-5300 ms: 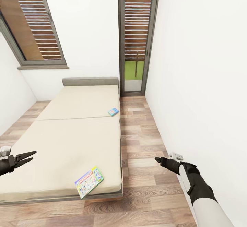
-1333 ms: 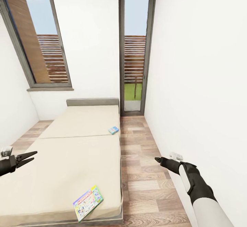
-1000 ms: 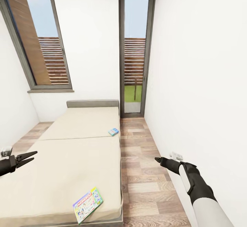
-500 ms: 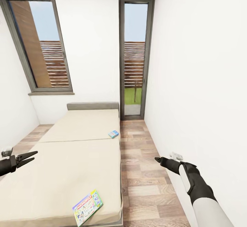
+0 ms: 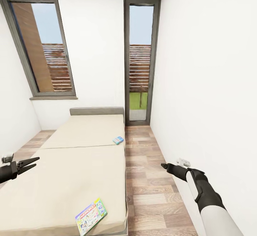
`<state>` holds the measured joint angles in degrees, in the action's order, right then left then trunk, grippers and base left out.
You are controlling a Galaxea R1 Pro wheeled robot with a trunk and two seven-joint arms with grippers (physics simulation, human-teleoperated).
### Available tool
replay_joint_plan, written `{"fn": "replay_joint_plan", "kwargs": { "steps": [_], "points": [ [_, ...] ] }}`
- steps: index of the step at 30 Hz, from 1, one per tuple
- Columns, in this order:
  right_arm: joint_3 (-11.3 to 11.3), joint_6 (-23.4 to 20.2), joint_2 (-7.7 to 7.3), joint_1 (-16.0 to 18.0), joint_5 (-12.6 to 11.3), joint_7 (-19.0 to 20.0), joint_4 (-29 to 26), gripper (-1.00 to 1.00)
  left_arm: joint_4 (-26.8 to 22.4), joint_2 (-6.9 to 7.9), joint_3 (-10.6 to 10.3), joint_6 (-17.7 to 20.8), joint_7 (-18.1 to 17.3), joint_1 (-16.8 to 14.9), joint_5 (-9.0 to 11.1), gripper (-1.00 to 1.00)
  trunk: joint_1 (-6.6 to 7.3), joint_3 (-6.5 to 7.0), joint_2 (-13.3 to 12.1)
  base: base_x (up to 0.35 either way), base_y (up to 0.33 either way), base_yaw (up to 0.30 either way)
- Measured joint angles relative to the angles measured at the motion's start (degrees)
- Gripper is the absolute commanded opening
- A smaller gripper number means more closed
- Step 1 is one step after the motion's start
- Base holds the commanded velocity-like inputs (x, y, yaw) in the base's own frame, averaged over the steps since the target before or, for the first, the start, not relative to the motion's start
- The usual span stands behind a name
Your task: Put all the toys in the child's room - the three board games (two on the bed and one on the table), the two jigsaw puzzles on the table, and the tennis ball on the table - inside the toy box on the table in the child's room.
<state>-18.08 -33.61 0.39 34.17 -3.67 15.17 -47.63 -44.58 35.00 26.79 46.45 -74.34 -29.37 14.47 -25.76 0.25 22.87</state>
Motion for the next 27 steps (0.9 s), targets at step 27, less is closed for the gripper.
{"fn": "replay_joint_plan", "kwargs": {
  "steps": [27],
  "points": [
    [-0.1, -0.4, 0.00, 0.0, -0.1, 0.1, -0.1, 1.00, 0.0, -0.01, 0.0, 0.0, 0.0, 0.0, 0.0, 1.00, 0.00, 0.01, 0.0, 0.000, 0.000, 0.000]
  ]
}}
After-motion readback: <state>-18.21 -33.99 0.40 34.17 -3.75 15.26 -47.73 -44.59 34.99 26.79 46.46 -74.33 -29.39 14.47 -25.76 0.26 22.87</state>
